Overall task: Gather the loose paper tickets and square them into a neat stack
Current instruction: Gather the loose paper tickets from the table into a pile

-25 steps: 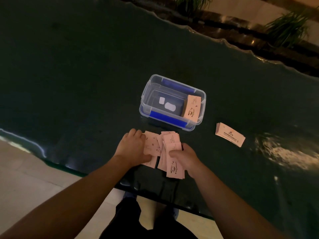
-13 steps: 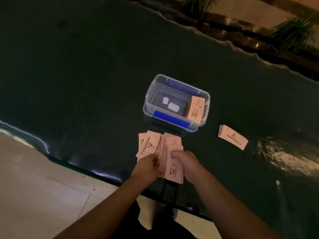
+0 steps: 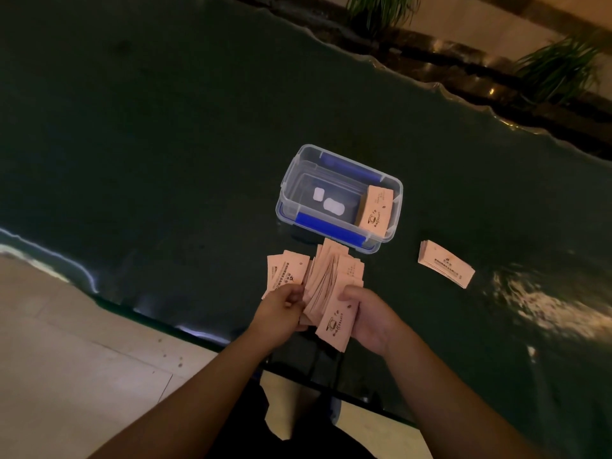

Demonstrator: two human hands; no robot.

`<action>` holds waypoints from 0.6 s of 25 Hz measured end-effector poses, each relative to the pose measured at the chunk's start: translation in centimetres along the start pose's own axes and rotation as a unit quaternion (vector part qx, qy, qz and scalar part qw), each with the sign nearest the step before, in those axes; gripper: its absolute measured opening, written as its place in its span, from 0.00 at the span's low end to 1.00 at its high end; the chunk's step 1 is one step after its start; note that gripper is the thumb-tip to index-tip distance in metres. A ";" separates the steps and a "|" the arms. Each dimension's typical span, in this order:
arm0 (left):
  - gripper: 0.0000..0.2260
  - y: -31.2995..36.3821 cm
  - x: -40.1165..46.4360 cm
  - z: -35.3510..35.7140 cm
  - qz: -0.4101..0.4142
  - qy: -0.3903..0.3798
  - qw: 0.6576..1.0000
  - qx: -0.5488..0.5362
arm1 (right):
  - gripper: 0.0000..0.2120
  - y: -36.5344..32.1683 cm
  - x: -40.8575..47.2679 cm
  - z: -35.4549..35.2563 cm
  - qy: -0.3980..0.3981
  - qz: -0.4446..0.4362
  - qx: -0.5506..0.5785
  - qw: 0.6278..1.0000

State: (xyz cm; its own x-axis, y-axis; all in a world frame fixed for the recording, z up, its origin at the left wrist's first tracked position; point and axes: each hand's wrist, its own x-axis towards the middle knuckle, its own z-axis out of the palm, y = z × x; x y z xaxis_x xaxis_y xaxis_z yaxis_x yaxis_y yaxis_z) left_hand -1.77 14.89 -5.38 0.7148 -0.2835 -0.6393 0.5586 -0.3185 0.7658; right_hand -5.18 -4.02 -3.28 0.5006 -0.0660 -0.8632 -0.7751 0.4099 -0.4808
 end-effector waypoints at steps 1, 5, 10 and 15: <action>0.08 0.1 -0.1 -0.1 0.013 -0.001 1.000 0.005 | 0.26 0.2 0.0 -0.2 -0.011 -0.006 0.012 1.000; 0.09 0.6 0.0 -0.3 0.076 0.000 0.993 0.095 | 0.27 0.2 -0.2 -0.4 -0.034 -0.037 0.055 0.997; 0.09 1.8 0.0 -1.5 0.124 -0.044 0.976 0.175 | 0.31 -0.5 -0.2 -1.1 -0.048 -0.049 0.111 0.991; 0.12 2.7 -0.1 -2.3 0.130 -0.078 0.967 0.205 | 0.29 -1.8 -1.6 -2.5 -0.099 -0.036 0.090 0.990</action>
State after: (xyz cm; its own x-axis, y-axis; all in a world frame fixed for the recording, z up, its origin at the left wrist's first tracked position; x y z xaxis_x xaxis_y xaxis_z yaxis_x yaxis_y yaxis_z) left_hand 0.65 16.13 -3.08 0.7187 -0.5249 -0.4559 0.1315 -0.5413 0.8305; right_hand -5.53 -6.91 -1.39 0.6318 0.0716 -0.7718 -0.6620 0.5678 -0.4892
